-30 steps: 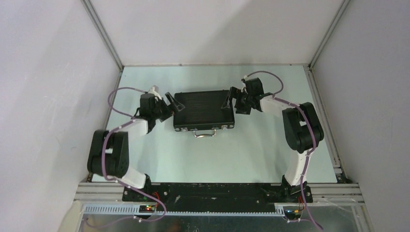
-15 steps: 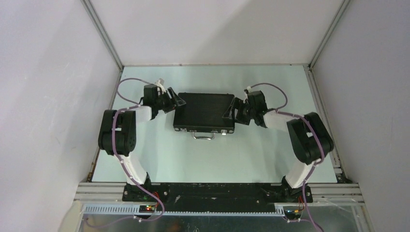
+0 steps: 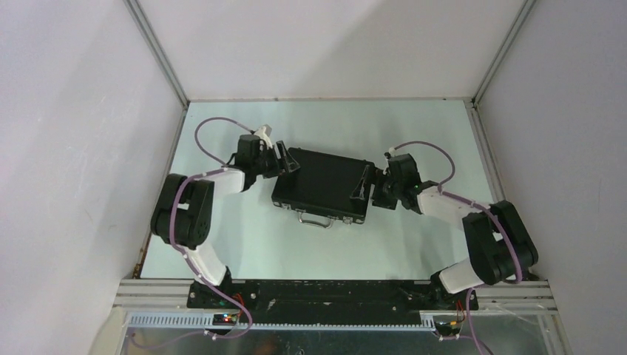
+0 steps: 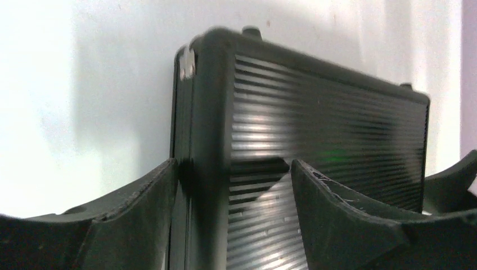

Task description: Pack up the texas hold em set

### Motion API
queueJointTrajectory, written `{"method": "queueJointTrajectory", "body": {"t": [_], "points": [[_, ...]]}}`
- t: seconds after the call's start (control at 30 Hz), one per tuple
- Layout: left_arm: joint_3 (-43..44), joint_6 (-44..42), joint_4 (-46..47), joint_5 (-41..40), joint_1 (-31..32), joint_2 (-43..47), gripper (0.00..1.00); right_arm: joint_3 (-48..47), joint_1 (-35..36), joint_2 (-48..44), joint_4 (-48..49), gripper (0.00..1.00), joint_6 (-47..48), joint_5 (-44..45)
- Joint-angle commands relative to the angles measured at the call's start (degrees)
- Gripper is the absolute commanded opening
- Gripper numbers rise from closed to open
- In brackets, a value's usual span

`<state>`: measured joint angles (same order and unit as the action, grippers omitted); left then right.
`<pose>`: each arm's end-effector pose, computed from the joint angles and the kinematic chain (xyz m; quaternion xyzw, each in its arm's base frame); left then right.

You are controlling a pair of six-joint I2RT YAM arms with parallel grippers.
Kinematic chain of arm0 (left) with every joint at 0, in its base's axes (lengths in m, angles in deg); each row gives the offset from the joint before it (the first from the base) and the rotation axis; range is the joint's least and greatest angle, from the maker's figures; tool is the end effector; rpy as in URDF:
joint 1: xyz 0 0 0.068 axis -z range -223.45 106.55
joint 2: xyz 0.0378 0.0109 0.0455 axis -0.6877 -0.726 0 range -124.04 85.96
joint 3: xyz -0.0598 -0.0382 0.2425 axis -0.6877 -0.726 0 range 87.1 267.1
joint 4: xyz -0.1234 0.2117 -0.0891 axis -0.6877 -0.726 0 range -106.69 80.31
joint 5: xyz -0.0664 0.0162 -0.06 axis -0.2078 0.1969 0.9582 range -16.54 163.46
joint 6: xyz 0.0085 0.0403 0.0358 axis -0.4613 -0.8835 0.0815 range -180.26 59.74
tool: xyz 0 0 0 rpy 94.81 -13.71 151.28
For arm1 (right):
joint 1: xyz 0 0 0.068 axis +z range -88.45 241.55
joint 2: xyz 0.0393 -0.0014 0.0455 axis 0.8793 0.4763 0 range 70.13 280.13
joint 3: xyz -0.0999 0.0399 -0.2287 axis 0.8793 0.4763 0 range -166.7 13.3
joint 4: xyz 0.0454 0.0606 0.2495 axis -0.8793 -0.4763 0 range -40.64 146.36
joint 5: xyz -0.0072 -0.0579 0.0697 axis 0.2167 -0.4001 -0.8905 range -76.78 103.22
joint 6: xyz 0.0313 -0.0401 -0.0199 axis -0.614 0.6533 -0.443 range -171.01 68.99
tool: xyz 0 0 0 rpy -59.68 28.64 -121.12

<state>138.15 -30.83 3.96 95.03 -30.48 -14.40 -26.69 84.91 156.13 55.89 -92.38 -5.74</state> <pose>0.3441 -0.0930 0.1436 -0.0406 0.8772 -0.3173 0.3581 0.2620 0.1261 0.1432 0.0831 0.9143 0.3249 0.2270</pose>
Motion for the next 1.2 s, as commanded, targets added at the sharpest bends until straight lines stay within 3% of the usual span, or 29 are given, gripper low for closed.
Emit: {"method": "queueJointTrajectory", "body": {"t": [0.0, 0.2, 0.3, 0.37, 0.47, 0.6, 0.97, 1.17], "points": [[-2.74, -1.53, -9.09, -3.07, 3.97, 11.64, 0.77, -2.72, 3.08, -7.72, -10.01, 0.95, 6.28, 11.21], [-8.79, -2.96, -15.21, -18.11, 4.77, 31.22, 0.87, -1.73, 12.39, -19.79, -20.27, 0.93, 9.21, 27.12], [-11.37, -3.69, -19.81, -23.75, 7.15, 38.32, 0.85, -1.67, 19.79, -23.38, -23.07, 0.78, 8.65, 31.78], [-13.85, -3.12, -21.08, -25.49, 9.96, 43.96, 0.82, -1.68, 22.64, -23.30, -24.17, 0.62, 7.57, 33.63], [-20.03, -0.92, -18.63, -27.08, 15.12, 48.86, 0.80, -1.33, 25.20, -21.04, -21.97, 0.29, 7.70, 33.59], [-27.24, 0.88, -12.31, -26.85, 18.26, 54.04, 0.80, -1.54, 28.64, -17.28, -17.70, 0.01, 8.58, 32.59], [-29.40, -0.82, -11.38, -23.32, 18.66, 54.42, 0.81, -3.67, 32.71, -13.27, -15.32, 0.00, 8.30, 35.20], [-29.13, -1.37, -11.48, -22.80, 18.74, 54.16, 0.81, -3.69, 33.02, -5.79, -14.88, 0.00, 7.76, 35.36]]}}
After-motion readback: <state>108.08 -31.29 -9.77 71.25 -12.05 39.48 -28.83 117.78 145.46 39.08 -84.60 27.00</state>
